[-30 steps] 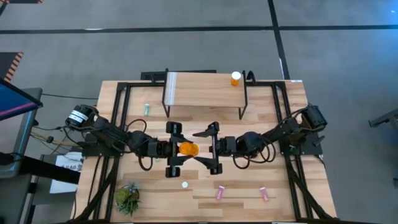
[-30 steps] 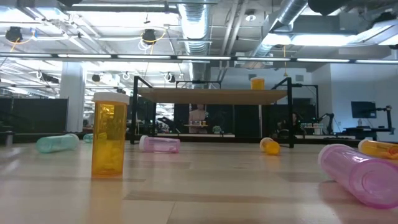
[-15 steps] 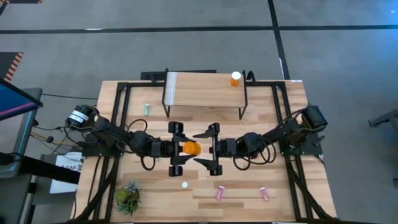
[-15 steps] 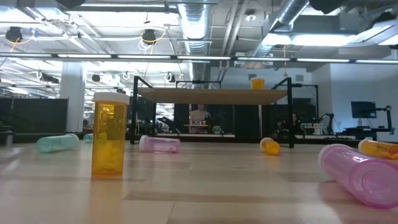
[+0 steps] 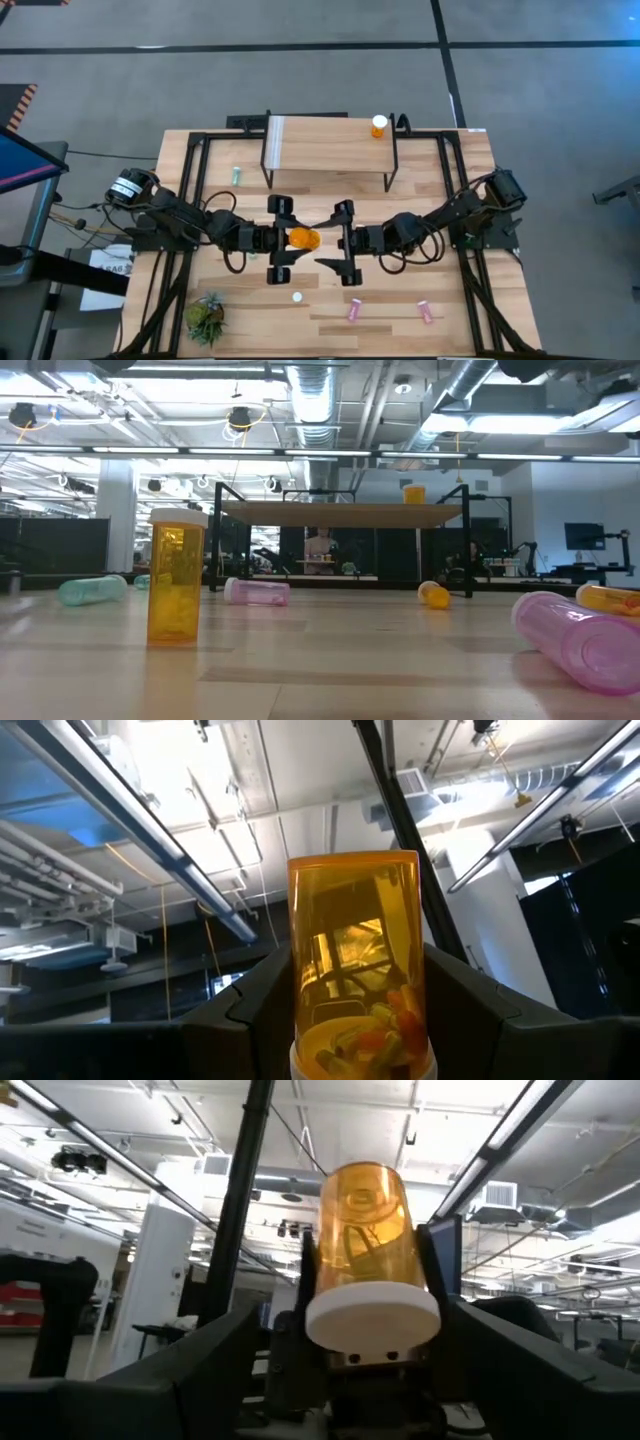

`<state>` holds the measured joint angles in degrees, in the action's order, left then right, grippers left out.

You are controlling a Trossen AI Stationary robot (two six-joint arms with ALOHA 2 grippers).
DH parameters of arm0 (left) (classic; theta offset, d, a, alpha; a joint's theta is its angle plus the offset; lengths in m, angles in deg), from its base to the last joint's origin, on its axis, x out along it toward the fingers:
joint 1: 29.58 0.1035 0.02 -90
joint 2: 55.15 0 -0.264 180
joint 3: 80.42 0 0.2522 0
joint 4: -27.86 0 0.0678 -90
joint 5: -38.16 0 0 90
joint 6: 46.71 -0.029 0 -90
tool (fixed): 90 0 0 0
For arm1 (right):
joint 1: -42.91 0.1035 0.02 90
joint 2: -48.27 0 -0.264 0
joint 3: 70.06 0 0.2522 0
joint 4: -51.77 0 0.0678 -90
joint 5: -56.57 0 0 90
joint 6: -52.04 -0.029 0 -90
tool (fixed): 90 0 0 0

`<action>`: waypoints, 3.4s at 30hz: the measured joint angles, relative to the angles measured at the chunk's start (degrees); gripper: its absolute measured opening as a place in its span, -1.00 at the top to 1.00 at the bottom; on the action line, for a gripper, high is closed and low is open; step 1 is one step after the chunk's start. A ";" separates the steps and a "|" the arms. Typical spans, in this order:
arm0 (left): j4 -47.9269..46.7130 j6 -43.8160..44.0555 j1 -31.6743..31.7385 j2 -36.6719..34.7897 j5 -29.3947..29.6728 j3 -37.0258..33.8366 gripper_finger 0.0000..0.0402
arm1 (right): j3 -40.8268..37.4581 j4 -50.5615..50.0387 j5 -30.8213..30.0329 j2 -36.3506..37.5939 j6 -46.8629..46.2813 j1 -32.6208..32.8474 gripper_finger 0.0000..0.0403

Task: Pick and place medicine bottles onto shelf by color
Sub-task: Put the large orange pill bottle on the shelf aligned with the other large orange pill bottle

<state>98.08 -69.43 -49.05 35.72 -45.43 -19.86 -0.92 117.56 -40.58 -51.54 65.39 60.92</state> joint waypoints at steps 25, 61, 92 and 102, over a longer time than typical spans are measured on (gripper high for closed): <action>-2.72 1.05 0.13 -0.07 -0.04 0.02 0.18 | -0.04 -1.93 0.01 -0.02 -2.96 -1.01 -0.46; -8.27 -7.42 -4.76 -3.01 11.14 -0.09 -0.16 | -0.07 -6.94 -0.25 2.04 -2.34 -1.01 -0.08; -27.77 -25.34 -24.49 -12.07 50.44 -0.17 -0.16 | -0.11 -54.53 -9.95 15.14 -12.70 -0.86 -0.08; -37.94 -16.52 -24.28 -12.07 55.44 -0.17 -0.16 | 0.22 -82.33 -11.39 24.48 -22.14 -3.46 -0.09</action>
<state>60.14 -85.95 -73.33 23.65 10.02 -20.03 -0.70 35.23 -51.97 -27.06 43.26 57.46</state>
